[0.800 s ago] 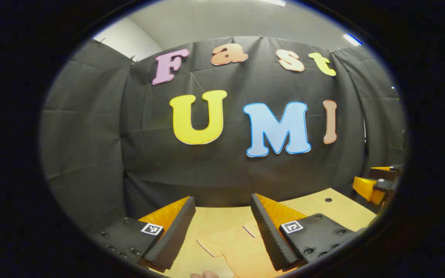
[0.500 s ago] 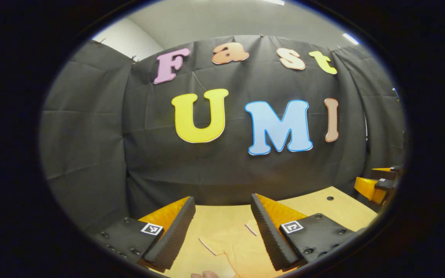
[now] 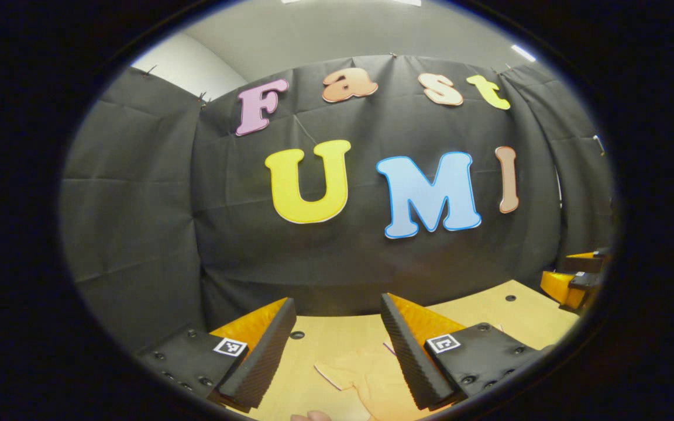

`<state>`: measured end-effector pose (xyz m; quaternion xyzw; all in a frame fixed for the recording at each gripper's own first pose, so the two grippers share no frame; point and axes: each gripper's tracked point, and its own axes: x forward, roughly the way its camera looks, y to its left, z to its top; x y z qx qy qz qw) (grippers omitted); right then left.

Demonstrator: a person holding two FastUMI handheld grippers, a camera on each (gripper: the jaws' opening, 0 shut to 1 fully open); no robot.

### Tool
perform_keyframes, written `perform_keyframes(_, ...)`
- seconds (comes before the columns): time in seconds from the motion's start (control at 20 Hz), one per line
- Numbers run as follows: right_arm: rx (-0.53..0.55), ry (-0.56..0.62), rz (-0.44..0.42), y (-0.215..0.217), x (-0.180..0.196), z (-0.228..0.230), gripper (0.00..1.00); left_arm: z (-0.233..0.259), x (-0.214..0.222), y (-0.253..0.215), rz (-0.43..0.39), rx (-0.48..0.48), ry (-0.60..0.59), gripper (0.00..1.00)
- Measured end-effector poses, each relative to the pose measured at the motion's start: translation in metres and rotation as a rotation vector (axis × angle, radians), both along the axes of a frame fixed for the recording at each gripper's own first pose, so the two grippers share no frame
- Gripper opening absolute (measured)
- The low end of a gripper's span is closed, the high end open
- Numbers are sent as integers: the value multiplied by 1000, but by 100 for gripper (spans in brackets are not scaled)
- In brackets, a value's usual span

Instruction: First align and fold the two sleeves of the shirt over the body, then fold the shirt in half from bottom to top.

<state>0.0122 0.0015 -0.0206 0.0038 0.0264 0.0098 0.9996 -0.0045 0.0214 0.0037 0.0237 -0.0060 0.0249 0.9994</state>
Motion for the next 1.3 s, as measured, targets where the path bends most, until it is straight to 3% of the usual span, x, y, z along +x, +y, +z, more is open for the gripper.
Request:
perform_keyframes(0.8, 41, 420, -87, -48, 136, -189, 97, -18, 3, 36, 86, -18, 63, 96)
perform_keyframes(1.3, 5, 655, -129, -80, 164, -293, 97, -33, -14, 59, 190, -21, 113, 96)
